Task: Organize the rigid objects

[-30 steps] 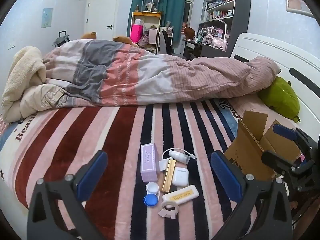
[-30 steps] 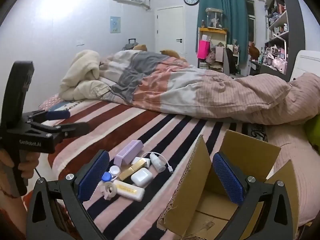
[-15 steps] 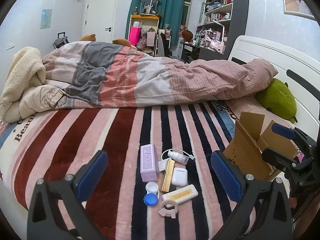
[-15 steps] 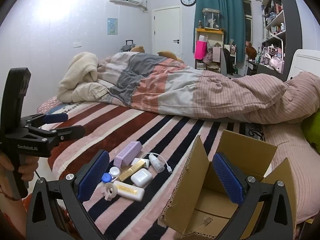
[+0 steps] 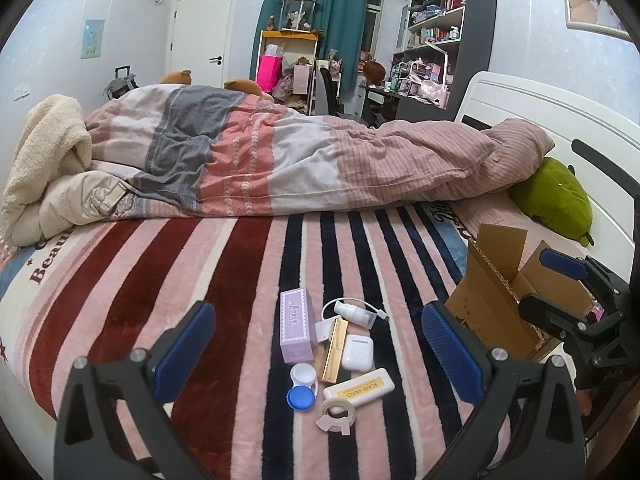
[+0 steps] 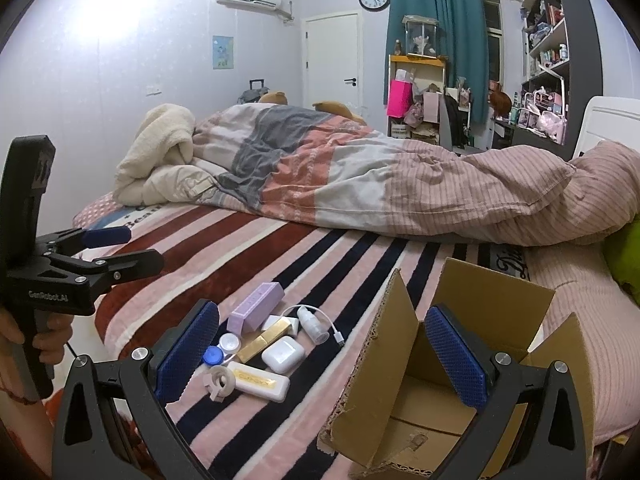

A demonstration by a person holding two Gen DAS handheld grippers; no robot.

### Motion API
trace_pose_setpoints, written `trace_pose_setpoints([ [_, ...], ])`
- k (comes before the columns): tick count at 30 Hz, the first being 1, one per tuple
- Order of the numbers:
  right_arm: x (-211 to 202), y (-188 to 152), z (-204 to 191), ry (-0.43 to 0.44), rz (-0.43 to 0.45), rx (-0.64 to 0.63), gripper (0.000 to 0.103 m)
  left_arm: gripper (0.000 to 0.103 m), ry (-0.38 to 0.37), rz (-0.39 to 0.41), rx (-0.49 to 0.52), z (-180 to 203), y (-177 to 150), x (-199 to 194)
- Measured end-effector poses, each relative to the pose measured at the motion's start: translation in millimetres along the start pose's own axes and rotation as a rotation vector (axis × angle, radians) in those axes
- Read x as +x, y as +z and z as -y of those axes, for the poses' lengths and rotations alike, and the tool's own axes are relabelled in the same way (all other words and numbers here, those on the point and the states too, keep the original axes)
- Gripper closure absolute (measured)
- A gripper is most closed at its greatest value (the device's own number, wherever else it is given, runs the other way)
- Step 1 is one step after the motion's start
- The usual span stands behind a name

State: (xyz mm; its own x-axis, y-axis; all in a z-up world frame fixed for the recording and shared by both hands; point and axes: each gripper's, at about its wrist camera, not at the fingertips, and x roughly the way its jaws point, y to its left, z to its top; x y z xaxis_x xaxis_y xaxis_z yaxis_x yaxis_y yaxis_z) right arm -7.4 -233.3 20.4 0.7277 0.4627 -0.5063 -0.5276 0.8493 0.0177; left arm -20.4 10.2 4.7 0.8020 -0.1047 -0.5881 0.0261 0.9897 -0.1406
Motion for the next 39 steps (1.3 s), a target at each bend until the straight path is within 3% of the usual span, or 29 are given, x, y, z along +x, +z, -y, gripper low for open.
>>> trace_pose_setpoints([
  [39, -0.7, -10.4, 1.5, -0.001, -0.010, -0.002, 0.000, 0.000, 0.008, -0.001, -0.002, 3.3, 1.0, -6.7],
])
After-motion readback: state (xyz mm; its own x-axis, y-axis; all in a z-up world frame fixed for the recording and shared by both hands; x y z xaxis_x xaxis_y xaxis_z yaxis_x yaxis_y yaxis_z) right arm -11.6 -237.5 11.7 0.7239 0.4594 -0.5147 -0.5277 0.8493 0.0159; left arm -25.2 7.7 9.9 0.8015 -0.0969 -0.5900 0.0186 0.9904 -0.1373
